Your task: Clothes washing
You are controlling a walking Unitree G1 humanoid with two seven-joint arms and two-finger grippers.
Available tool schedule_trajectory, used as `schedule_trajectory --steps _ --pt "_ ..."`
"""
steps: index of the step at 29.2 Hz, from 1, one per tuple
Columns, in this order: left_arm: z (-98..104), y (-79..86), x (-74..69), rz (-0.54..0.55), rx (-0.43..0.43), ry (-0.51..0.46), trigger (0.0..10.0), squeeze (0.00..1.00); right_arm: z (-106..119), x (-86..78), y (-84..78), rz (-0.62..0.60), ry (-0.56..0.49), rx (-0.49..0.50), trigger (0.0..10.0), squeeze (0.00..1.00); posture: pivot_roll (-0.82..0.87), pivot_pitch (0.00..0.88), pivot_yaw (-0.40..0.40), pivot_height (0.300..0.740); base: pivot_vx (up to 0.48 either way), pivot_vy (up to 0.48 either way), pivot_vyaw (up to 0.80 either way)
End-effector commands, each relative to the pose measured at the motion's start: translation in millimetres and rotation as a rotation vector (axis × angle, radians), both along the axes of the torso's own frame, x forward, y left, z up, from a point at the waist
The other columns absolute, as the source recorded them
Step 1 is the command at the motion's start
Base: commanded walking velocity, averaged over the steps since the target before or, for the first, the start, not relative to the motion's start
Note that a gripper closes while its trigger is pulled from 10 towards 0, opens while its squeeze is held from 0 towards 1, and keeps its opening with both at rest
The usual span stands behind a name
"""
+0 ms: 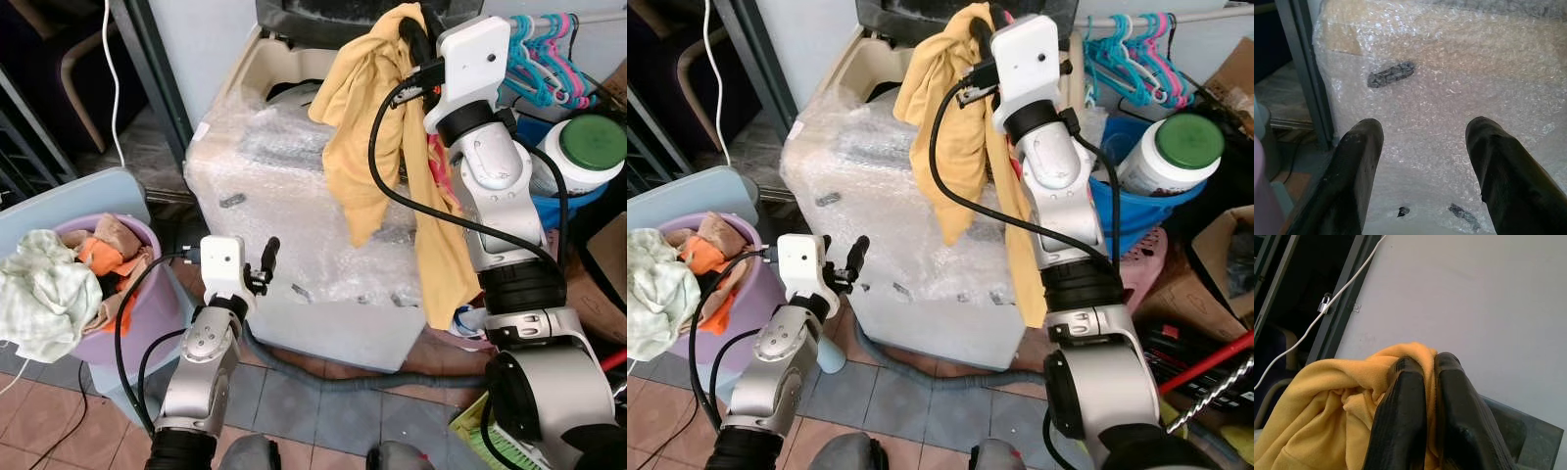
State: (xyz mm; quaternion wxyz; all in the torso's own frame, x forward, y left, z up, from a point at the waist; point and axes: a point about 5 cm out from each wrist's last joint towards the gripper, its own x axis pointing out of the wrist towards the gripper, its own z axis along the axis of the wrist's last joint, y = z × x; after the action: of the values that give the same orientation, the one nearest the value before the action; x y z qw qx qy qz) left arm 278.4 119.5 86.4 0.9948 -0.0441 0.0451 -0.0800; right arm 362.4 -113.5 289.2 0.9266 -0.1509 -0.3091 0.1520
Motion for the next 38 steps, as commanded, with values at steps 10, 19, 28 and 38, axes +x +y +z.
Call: schedule_trajectory --steps 10,19,28,38 --pt "2.0 -3.4 0.0 -0.039 -0.001 -0.017 10.0 0.00 7.5 -3.7 3.8 0.020 -0.052 -0.018 10.0 0.00 -0.04 0.046 0.052 0.740 0.349 0.189 0.00" --pt "0.9 -3.5 -2.2 -0.033 0.003 -0.021 10.0 0.00 -2.7 -4.8 2.3 0.013 -0.016 0.011 10.0 0.00 -0.03 0.047 0.051 0.740 0.456 0.000 0.00" --pt "0.2 -4.8 -2.7 -0.051 -0.011 -0.014 10.0 0.00 2.1 1.1 -1.6 -0.013 -0.011 0.023 10.0 0.00 -0.03 0.046 0.051 0.740 0.096 0.000 0.00" --pt "-0.3 0.0 -2.5 -0.014 0.026 -0.013 10.0 0.00 109.7 28.9 -40.6 -0.140 -0.162 -0.019 10.0 0.00 0.00 0.051 0.027 0.740 0.000 0.000 0.00"
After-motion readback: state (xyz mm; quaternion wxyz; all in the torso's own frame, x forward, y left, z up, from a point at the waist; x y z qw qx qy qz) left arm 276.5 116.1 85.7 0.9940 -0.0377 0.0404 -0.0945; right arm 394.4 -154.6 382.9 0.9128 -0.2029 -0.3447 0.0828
